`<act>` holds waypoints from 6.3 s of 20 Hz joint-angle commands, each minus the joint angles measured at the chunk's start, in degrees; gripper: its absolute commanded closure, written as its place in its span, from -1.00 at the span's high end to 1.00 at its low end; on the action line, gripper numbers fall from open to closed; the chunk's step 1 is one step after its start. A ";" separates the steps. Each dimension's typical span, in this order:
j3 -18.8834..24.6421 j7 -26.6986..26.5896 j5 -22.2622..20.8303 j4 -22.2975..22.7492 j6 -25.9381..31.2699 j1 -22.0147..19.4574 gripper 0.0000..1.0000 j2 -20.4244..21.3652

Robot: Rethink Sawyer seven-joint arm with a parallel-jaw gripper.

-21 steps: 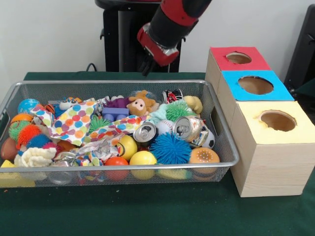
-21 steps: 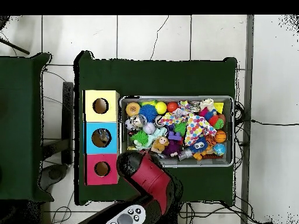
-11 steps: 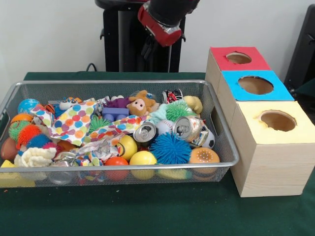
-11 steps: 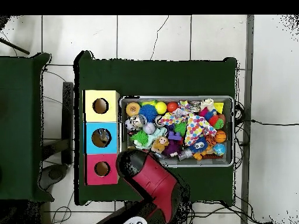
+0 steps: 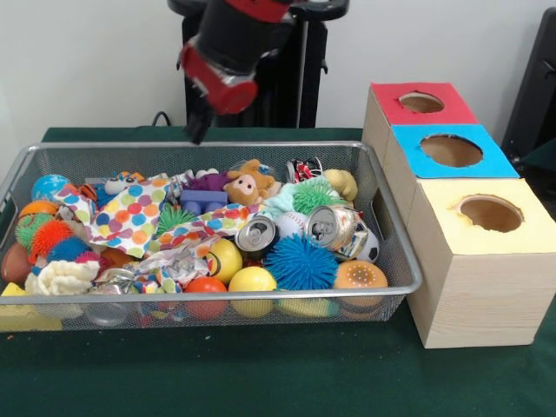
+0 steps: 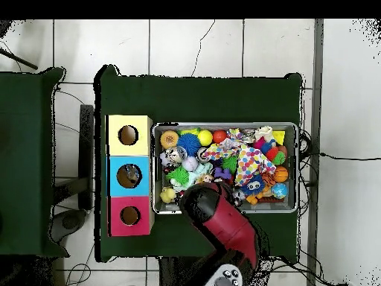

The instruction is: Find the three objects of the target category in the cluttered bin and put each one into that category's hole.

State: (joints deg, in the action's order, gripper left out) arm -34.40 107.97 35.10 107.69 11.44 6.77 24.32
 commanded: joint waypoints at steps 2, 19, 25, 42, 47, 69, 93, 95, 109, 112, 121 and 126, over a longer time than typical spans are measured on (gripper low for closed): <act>14.27 1.05 -11.03 3.23 -6.16 -6.92 -1.00 0.17; 12.48 6.47 -19.23 1.10 -6.43 -7.36 -1.00 0.19; 13.74 6.70 -20.07 1.65 -6.76 -8.36 -1.00 0.73; 16.28 9.15 -18.65 2.67 -1.85 -10.77 -1.00 2.17; 15.85 9.16 -18.05 1.85 0.89 -10.82 -1.00 2.05; 18.55 9.20 -18.52 3.86 -1.05 -12.81 1.00 3.82; 6.77 1.58 -33.40 -4.16 -9.05 -7.69 1.00 3.47; 7.35 1.75 -34.65 -3.66 -8.57 -8.96 1.00 5.06; 17.74 2.02 -40.06 7.68 -3.51 -23.36 1.00 19.70; 15.66 1.20 -40.24 8.00 0.52 -22.47 1.00 24.19; 21.61 2.79 -41.43 9.06 -4.66 -27.13 1.00 20.46; 18.24 5.53 -40.05 6.77 -4.25 -24.15 1.00 17.95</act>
State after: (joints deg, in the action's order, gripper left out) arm -20.88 107.97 -3.08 113.01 4.73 -18.36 45.24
